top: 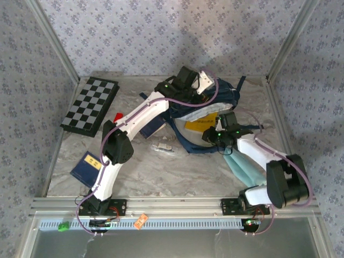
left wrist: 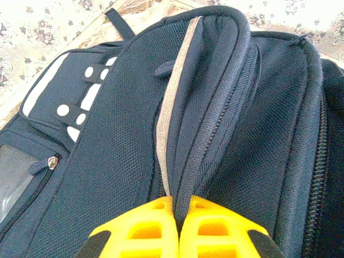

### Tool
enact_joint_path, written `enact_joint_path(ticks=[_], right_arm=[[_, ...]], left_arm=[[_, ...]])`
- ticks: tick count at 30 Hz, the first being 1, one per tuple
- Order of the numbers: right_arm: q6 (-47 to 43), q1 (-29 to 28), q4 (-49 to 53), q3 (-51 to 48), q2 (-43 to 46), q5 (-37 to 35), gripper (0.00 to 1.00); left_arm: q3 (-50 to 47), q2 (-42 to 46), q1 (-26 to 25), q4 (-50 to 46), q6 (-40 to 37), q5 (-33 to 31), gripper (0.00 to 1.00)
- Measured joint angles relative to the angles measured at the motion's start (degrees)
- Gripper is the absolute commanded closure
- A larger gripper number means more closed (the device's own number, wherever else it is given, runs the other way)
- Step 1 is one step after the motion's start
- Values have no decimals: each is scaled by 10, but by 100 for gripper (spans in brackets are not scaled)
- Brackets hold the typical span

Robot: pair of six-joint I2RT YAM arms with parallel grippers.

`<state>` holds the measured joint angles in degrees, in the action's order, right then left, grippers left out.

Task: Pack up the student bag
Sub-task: Rotate the book in the student bag, then close the student bag at the top-center of the table.

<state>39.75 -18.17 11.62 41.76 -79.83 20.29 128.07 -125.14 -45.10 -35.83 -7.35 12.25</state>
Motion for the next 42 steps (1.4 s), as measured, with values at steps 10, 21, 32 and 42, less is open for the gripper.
enact_joint_path(ticks=[10,21,32,42], right_arm=[[13,1,-85,6,-100,-48,89],[-4,65,-152,42,-147,-90,85],[-40,53,-84,29,-36,-79,67],[-84,93,134,30,231,-80,56]], left_arm=[[0,0,0,0,0,2,100],[0,0,1,0,-1,2,100],[0,0,2,0,0,2,100],[-45,6,1,23,33,19,74]])
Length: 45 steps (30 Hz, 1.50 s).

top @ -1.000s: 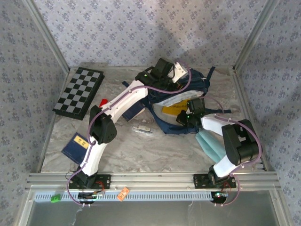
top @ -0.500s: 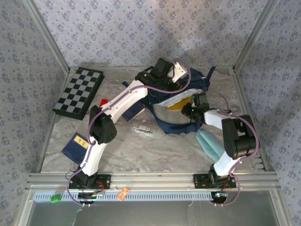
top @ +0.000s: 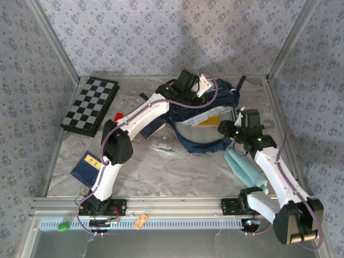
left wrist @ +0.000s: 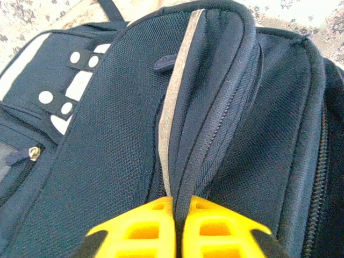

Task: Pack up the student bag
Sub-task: Close the student bag at the top-center of the table, then rotate the book at the center of the table, then rotate the student bag at the top-center of the table.

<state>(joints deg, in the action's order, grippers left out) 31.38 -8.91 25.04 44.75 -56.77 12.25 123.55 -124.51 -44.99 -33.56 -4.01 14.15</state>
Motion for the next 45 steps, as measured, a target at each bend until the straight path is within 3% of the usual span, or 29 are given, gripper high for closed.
enact_joint_path(ticks=[2,6,12,19,28,34,45], right_arm=[[-4,3,40,16,14,2,54],[-5,3,93,42,28,16,51],[-9,-18,138,88,17,37,46],[0,-142,126,138,-80,30,43],[13,-294,40,273,-320,1,44],[9,-324,3,382,-461,-21,44],[24,-338,0,501,-655,-76,37]], left_arm=[[-1,2,0,4,14,7,63],[-45,39,0,24,42,15,51],[-268,228,13,97,123,6,41],[-534,453,107,158,264,-30,38],[-788,597,235,147,392,-48,37],[-854,642,298,150,440,-47,37],[-885,620,327,190,490,-45,36]])
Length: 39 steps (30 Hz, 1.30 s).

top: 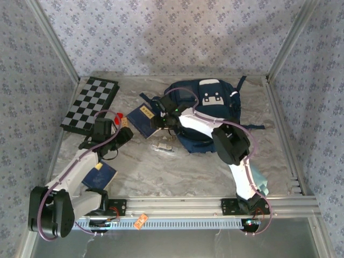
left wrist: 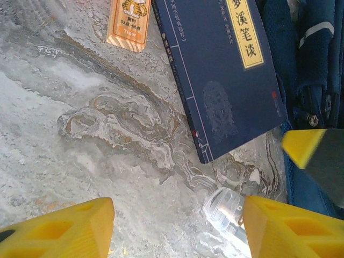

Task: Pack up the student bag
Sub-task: Rotate the student bag at the top-center of the table.

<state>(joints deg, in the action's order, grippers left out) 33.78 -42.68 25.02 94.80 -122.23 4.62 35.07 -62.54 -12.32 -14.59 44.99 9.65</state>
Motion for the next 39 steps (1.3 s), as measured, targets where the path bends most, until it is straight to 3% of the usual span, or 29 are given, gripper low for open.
enact_joint_path(ticks=[15,23,28,33,39], right_arm=[[-7,9,61,155,-118,-58,28],[-22,2,85,186,-141,-38,35],[-17,-30,86,130,-101,-12,38],[-5,-40,84,102,-62,21,42],[5,4,73,118,-68,29,46]], left_arm=[[0,-48,0,44,32,-1,33],[0,-47,8,42,35,-5,33],[0,-52,30,42,28,-4,33],[5,-108,45,54,17,12,37],[53,-199,45,85,0,41,42]])
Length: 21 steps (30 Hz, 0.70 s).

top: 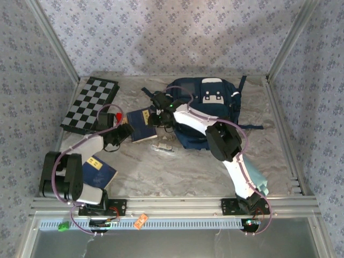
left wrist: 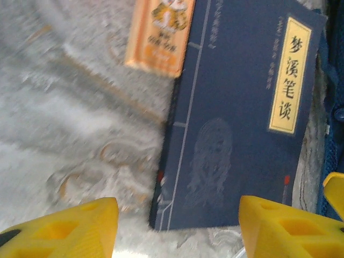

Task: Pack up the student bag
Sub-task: Rotate the student bag at the top-center of the table, then open the book at the center of the table.

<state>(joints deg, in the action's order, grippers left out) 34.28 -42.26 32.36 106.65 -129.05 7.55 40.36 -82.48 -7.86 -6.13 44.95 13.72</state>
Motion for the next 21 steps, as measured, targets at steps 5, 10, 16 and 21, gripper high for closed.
enact_joint_path(ticks=[5,10,16,21], right_arm=[[5,12,-2,31,-23,12,45],[8,7,-1,56,-57,24,43],[16,4,5,74,-81,31,41],[25,1,5,87,-85,45,40]], left_arm=[[27,-54,0,37,-12,22,43],[37,-97,0,50,-20,26,43],[40,-117,4,60,-21,40,44],[42,-123,9,63,-20,52,45]])
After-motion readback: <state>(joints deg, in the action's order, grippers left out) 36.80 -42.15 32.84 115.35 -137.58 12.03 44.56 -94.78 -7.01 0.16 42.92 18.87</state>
